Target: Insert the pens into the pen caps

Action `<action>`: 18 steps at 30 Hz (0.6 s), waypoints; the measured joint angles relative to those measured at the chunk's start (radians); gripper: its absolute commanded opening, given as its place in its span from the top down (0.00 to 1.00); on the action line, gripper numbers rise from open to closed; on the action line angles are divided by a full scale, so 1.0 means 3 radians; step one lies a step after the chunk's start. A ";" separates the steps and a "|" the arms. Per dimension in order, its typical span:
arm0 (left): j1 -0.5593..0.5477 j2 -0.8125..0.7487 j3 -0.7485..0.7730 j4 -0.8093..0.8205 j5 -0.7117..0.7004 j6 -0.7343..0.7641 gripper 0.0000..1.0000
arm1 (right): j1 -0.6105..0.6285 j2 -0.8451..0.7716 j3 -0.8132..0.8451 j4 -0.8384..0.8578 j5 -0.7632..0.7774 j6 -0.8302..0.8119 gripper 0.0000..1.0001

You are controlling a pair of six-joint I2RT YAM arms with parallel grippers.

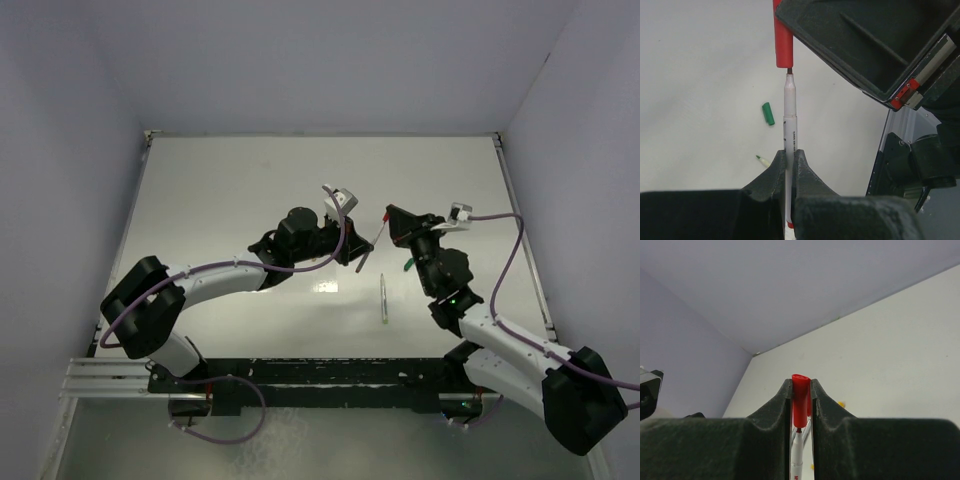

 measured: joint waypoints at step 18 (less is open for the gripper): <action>0.0010 0.0001 0.0000 0.0017 -0.0043 -0.0018 1.00 | -0.0001 0.0028 -0.0001 0.0023 -0.0153 -0.0001 1.00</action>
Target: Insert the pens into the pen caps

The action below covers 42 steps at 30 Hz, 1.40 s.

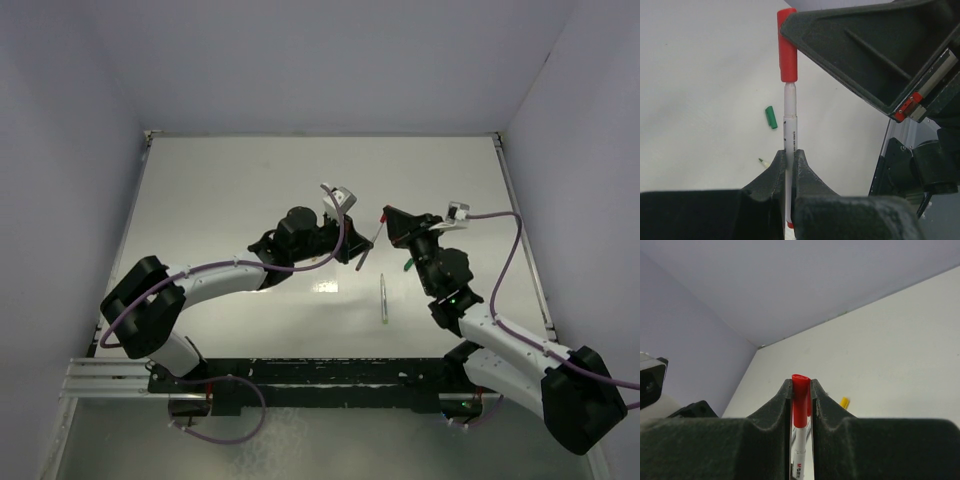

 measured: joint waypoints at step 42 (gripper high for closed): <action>0.0290 0.0216 -0.0174 0.0462 0.0006 -0.0259 1.00 | -0.0083 0.0577 0.0298 -0.0324 -0.0779 -0.0205 1.00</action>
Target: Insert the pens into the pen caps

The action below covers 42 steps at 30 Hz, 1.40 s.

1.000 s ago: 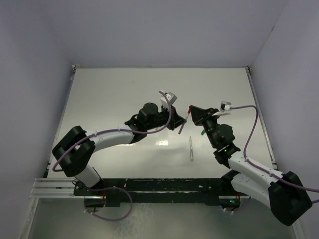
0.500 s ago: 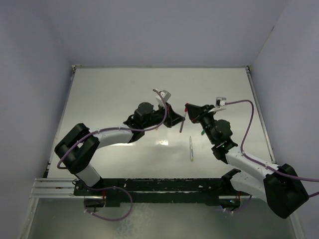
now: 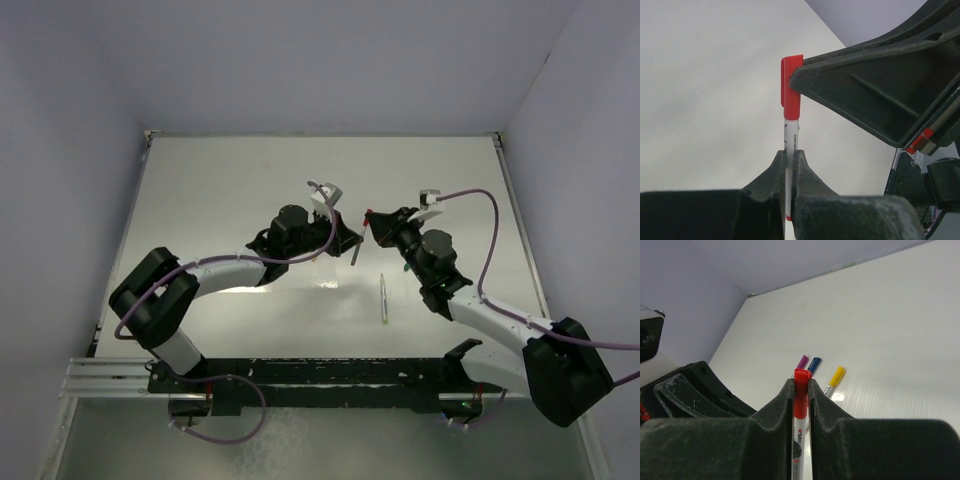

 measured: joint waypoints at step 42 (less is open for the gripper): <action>0.0191 0.0964 0.1077 -0.2089 -0.0958 0.0604 0.95 | 0.0153 -0.0762 0.0656 -0.2004 0.1329 -0.0473 0.43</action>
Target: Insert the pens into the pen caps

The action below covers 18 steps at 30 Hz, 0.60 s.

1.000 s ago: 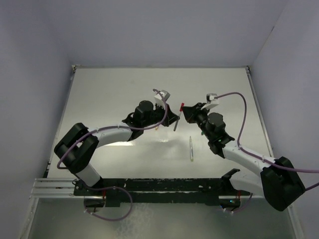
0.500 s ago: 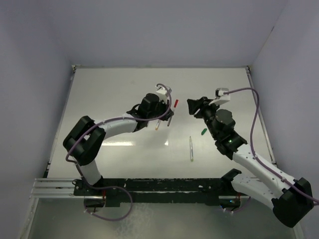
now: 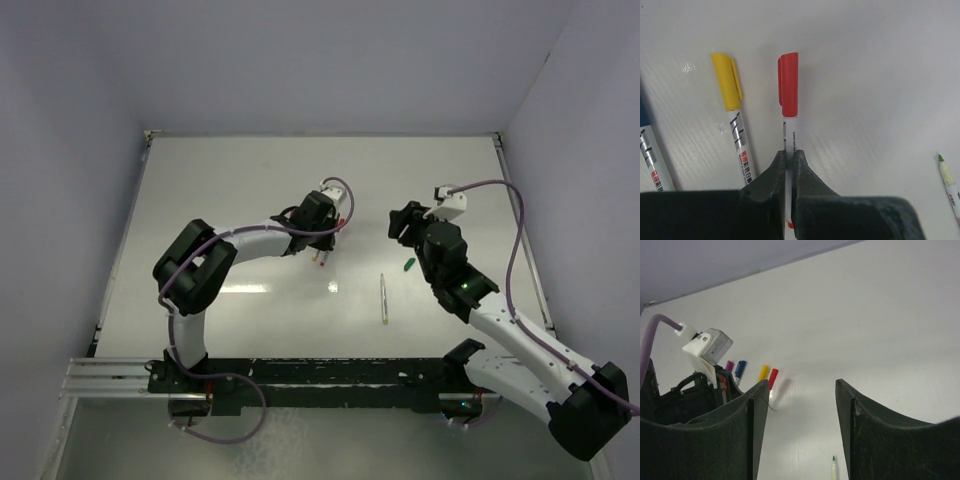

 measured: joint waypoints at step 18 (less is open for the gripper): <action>0.0000 0.0242 0.0207 -0.0081 -0.0094 -0.0022 0.70 | 0.0000 0.0326 0.0000 -0.0744 0.0214 0.0253 0.58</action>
